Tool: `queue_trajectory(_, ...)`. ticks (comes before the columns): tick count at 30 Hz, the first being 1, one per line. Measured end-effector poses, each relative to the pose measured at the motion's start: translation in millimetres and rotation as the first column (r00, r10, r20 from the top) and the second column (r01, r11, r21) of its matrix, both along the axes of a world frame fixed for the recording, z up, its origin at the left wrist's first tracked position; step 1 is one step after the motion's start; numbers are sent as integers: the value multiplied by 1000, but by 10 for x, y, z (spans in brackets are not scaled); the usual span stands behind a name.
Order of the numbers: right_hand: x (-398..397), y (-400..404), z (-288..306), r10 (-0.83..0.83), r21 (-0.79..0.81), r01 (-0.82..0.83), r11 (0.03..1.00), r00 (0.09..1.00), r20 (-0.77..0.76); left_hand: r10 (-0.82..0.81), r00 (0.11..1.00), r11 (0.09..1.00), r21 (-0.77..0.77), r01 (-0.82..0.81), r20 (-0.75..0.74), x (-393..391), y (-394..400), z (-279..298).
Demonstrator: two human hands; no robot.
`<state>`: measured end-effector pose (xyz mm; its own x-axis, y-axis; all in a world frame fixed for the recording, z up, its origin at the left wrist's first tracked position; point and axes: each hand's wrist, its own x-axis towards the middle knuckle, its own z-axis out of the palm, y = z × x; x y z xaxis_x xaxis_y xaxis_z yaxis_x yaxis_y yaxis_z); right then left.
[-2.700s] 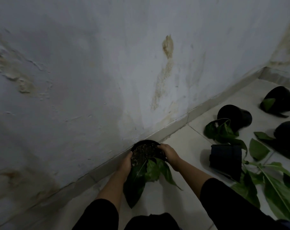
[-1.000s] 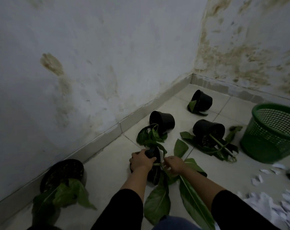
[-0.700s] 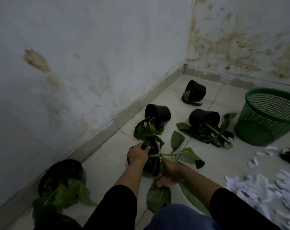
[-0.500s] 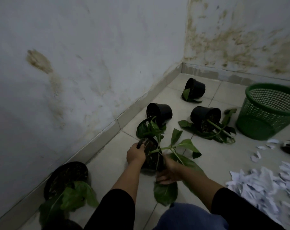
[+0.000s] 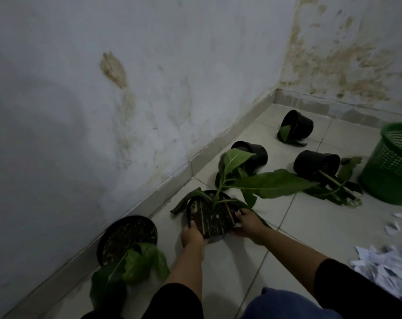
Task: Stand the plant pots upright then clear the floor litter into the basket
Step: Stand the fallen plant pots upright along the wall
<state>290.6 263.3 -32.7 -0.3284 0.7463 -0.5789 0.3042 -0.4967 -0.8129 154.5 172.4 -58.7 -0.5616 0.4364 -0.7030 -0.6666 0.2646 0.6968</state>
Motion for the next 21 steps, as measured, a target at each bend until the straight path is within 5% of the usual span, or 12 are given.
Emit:
queue_trajectory(11,-489,-176,35,-77,-121,60,991,987,-141,224,974,971,91,-221,-24,-321,45,-120)
queue_trajectory(21,-427,-259,212,263,-185,-253,950,964,35,216,973,975,76,-210,-85,-249,67,-108)
